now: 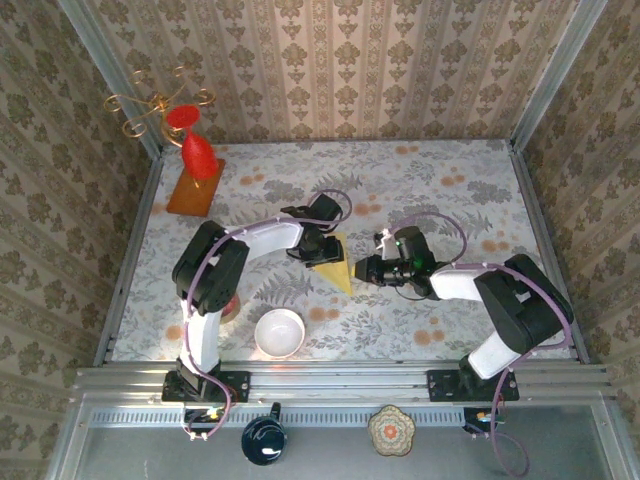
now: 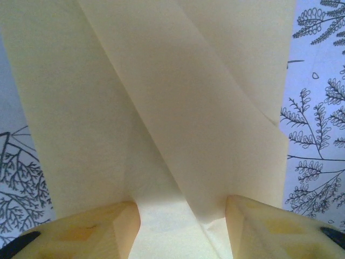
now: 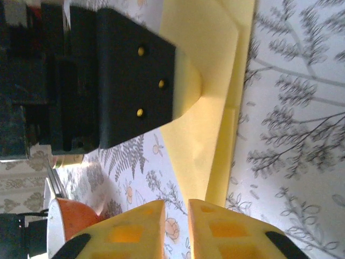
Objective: Fold a paper plane with a square sheet of paper (pick it up from the middle)
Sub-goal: Fourth fold the wing at the center of the table.
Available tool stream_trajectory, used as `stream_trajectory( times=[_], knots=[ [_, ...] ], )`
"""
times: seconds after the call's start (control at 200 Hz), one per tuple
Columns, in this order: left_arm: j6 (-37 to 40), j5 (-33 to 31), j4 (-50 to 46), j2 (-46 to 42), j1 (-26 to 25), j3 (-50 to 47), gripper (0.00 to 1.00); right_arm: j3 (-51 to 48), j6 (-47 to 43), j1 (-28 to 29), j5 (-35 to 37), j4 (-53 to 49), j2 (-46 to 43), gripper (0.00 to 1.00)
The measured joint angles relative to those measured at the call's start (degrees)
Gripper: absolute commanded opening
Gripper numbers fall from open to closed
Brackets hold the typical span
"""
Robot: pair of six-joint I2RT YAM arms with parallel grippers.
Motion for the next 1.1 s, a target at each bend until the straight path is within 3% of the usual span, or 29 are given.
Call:
stream_trajectory(
  times=[0.36,1.1],
  knots=[
    [0.0,-2.1,-2.2,1.2,-0.8,1.5,0.52,4.2,-2.4,5.6,2.7,-4.3,2.2,0.16],
    [-0.4,-2.9,-3.4,2.2,-1.1,2.4,0.53,4.8,-3.7,5.9,6.5,-7.3,5.2,0.15]
  ],
)
